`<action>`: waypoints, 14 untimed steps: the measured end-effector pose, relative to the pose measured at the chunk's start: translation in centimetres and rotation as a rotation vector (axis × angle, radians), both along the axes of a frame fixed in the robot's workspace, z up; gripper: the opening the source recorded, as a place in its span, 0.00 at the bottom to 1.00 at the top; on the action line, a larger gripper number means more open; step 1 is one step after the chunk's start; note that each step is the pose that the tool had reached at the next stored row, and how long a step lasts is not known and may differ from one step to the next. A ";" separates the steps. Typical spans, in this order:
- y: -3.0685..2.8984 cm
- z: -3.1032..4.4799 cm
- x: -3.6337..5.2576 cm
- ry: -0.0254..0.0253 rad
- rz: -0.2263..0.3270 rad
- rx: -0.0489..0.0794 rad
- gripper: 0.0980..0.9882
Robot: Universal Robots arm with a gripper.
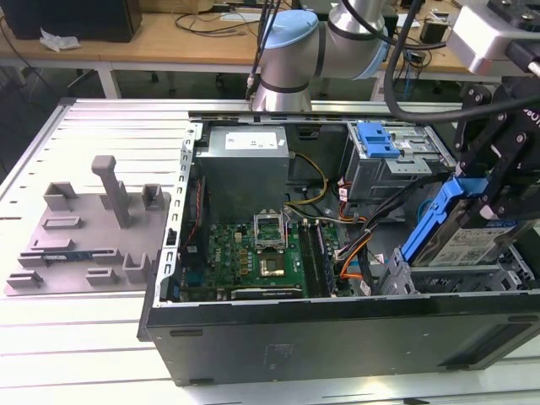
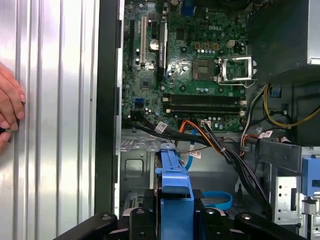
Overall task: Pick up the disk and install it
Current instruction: 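Insert the disk into the insertion slot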
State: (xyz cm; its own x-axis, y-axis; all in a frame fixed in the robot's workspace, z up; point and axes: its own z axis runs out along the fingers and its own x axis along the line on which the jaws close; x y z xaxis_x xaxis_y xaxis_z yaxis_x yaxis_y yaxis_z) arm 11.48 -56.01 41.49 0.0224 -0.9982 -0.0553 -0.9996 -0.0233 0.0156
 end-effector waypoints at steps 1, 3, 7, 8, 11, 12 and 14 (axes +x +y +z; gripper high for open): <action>-0.02 -0.14 0.00 0.0000 0.000 0.000 0.30; -0.04 -0.39 0.00 0.0000 0.000 0.000 0.30; -0.09 -0.70 0.00 -0.0003 0.000 0.000 0.32; -0.09 -0.71 0.00 -0.0001 0.000 0.000 0.38; -0.09 -0.73 -0.01 -0.0001 0.000 0.000 0.46; -0.09 -0.73 -0.02 -0.0001 0.000 0.000 0.46; -0.09 -0.74 -0.01 -0.0001 0.000 0.000 0.46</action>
State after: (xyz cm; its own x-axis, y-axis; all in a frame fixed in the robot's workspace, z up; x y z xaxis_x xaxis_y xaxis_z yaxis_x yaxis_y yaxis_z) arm 11.46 -56.10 40.75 0.0227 -0.9982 -0.0555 -0.9996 -0.0236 0.0155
